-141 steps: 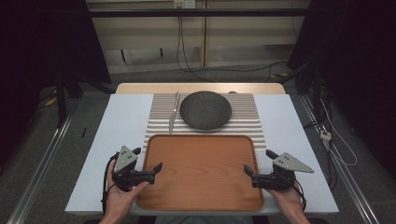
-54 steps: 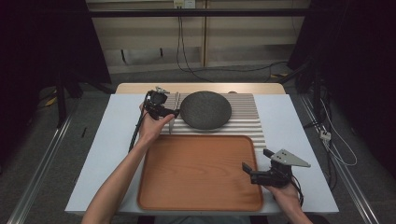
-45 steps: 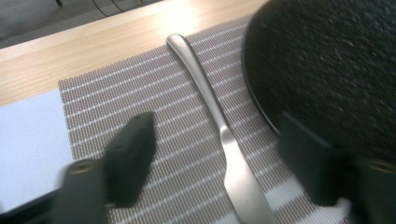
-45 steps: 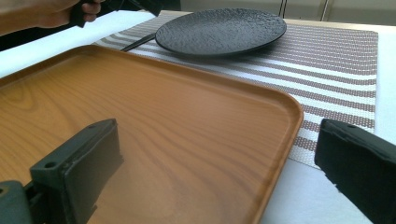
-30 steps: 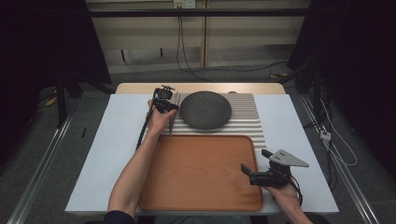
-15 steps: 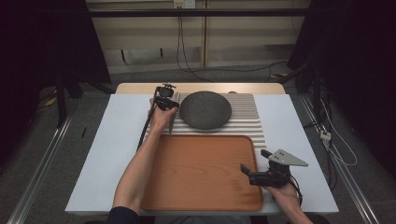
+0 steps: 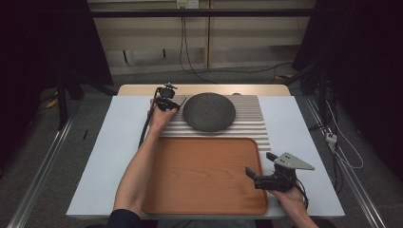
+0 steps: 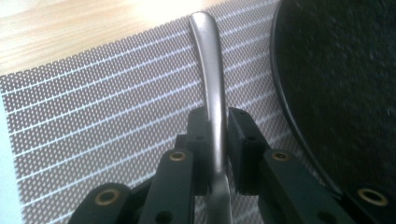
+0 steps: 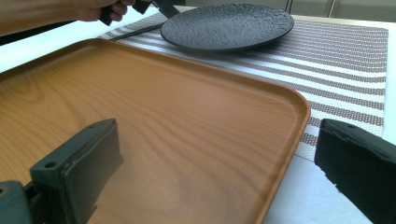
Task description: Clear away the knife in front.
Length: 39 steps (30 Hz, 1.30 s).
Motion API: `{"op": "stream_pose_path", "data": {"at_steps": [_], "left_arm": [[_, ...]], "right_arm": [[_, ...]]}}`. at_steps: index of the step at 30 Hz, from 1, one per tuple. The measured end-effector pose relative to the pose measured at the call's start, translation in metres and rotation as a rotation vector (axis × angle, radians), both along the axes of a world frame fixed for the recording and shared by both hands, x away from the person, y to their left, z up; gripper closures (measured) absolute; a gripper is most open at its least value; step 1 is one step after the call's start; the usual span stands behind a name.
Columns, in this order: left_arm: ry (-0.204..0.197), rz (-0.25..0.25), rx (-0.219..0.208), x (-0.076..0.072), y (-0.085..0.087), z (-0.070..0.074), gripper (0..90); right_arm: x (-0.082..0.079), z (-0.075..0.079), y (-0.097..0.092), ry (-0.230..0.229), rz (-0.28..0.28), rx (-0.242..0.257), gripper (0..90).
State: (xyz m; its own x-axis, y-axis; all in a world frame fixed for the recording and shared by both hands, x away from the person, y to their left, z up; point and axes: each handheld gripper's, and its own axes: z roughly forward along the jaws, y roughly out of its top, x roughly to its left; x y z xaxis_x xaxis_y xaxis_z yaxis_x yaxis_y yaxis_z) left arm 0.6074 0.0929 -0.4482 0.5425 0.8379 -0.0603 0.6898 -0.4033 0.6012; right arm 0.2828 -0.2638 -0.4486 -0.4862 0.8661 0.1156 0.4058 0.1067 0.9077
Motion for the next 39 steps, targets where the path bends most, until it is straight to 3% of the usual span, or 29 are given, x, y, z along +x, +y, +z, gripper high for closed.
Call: {"op": "stream_pose_path", "data": {"at_steps": [4, 7, 11, 19, 31, 39], "left_arm": [[0.050, -0.055, 0.024, -0.002, 0.007, 0.004, 80.0], [0.071, -0.068, 0.040, -0.006, 0.013, 0.007, 79.9], [0.090, -0.067, 0.025, -0.011, 0.021, 0.007, 79.8], [0.088, -0.059, 0.024, -0.011, 0.020, 0.007, 76.2], [0.068, -0.054, 0.031, -0.010, 0.017, 0.005, 78.1], [0.091, -0.033, 0.038, -0.010, 0.015, 0.007, 79.0]], "right_arm": [[0.001, -0.001, 0.001, 0.002, 0.003, -0.004, 0.2], [0.001, 0.000, 0.002, 0.005, 0.006, -0.008, 0.2], [0.001, -0.001, 0.002, 0.006, 0.008, -0.014, 0.2], [0.000, 0.000, 0.003, 0.011, 0.007, -0.008, 0.2], [0.001, -0.001, 0.003, 0.013, 0.011, -0.008, 0.2], [0.000, 0.000, 0.004, 0.010, 0.008, -0.007, 0.2]]}}
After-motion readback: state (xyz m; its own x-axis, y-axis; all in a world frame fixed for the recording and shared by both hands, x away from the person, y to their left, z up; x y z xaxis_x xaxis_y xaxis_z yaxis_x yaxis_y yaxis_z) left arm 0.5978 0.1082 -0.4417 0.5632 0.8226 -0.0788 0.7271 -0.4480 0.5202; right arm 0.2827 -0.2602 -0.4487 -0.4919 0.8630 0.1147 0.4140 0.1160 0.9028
